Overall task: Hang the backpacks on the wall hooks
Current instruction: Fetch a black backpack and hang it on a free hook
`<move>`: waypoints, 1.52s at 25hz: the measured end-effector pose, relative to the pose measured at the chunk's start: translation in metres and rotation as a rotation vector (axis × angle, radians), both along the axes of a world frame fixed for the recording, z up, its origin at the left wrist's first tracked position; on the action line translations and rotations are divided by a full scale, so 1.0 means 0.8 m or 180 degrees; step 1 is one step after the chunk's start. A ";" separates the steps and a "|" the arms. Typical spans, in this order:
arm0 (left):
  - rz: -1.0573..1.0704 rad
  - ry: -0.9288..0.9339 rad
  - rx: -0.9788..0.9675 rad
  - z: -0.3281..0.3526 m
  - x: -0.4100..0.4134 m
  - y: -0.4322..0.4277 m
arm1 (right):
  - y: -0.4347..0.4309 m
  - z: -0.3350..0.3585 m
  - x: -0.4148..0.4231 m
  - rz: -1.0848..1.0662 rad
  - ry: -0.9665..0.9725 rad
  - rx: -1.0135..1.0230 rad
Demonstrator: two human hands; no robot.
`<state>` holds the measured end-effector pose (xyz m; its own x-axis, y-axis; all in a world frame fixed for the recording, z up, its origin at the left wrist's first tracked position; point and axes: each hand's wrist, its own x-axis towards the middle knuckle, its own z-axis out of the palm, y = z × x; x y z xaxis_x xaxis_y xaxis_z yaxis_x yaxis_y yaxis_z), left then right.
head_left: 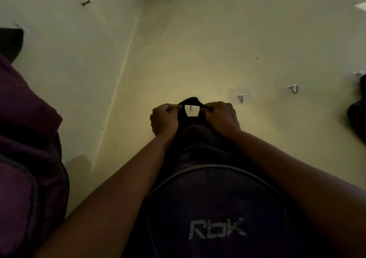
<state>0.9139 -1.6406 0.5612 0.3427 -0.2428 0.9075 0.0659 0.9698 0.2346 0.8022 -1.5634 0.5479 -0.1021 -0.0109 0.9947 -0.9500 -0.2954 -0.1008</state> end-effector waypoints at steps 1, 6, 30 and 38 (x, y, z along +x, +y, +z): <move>0.0041 -0.0023 0.0004 0.006 0.002 0.000 | 0.000 0.006 0.001 -0.0039 -0.0023 0.0013; 0.0111 -0.0520 0.0574 0.040 0.014 0.002 | 0.007 0.034 0.009 -0.0192 -0.0332 0.0360; -0.0112 -0.1506 0.1378 -0.041 0.052 0.101 | 0.068 -0.066 0.004 0.0727 -0.0693 0.0754; -0.0345 -0.1140 0.1297 -0.144 0.043 0.217 | 0.163 -0.145 -0.003 0.1919 -0.1569 0.1031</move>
